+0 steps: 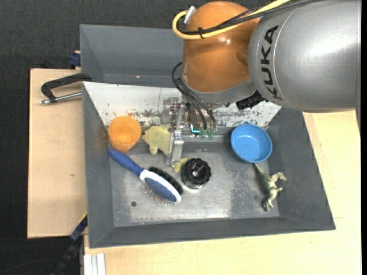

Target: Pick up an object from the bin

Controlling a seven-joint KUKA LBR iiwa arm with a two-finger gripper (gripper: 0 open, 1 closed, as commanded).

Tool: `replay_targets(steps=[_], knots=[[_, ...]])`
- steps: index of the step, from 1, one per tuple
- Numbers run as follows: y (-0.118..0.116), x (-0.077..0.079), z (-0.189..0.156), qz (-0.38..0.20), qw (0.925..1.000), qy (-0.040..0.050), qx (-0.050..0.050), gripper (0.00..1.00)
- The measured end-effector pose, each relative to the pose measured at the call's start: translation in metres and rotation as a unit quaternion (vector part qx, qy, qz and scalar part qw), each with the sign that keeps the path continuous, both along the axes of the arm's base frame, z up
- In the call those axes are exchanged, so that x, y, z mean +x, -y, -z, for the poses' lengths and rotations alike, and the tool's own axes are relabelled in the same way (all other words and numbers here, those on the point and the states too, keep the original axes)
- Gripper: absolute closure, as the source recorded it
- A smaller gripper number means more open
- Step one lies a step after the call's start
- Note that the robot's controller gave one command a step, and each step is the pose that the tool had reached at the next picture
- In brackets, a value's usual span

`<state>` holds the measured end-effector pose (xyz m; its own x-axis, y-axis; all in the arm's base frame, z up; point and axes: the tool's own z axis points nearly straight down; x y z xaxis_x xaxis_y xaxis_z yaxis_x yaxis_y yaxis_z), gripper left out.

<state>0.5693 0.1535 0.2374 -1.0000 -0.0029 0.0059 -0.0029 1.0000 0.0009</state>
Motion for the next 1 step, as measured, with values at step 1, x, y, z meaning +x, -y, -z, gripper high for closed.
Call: replay_targets(steps=[1], knots=[[0.0292, -0.0525, 0.1695, -0.101, 0.9949, -0.0034, -0.001, 0.0]])
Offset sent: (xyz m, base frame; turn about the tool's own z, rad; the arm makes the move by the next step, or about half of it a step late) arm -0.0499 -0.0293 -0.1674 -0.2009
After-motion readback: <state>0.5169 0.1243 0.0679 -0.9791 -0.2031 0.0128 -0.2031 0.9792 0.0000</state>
